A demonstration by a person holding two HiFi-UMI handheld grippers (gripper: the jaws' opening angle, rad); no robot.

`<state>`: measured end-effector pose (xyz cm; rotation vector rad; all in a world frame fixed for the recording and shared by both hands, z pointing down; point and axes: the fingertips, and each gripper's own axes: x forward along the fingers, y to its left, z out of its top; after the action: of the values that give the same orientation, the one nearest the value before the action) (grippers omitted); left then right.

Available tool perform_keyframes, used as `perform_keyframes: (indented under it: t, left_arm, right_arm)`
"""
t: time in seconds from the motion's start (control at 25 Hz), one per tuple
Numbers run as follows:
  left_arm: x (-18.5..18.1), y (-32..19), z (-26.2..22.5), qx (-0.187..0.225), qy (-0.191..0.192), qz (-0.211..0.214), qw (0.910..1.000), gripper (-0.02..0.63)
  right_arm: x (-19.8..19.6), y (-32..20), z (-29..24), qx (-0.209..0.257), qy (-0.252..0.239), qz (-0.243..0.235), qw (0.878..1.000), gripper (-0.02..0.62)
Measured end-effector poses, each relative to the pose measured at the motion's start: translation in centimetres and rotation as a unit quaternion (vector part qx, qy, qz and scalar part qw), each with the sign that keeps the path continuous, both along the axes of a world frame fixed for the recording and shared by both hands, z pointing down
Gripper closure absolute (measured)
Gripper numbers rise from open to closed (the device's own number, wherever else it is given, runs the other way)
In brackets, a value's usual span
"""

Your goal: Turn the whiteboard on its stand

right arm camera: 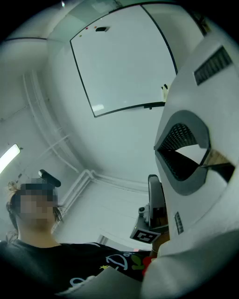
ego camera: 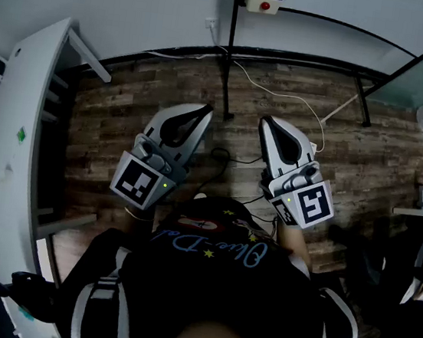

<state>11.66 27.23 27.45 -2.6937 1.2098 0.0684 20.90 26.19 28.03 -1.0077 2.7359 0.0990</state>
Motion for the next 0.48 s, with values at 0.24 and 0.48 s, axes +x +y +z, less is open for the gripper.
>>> perform_keyframes:
  t: [0.24, 0.48]
  left_arm:
    - [0.2, 0.6, -0.2, -0.003, 0.005, -0.005, 1.0, 0.6]
    - [0.5, 0.8, 0.0, -0.006, -0.003, -0.012, 0.9999, 0.6]
  right_arm:
    - [0.5, 0.7, 0.0, 0.002, -0.005, 0.0, 1.0, 0.565]
    - [1.4, 0.8, 0.3, -0.001, -0.006, 0.001, 1.0, 0.565]
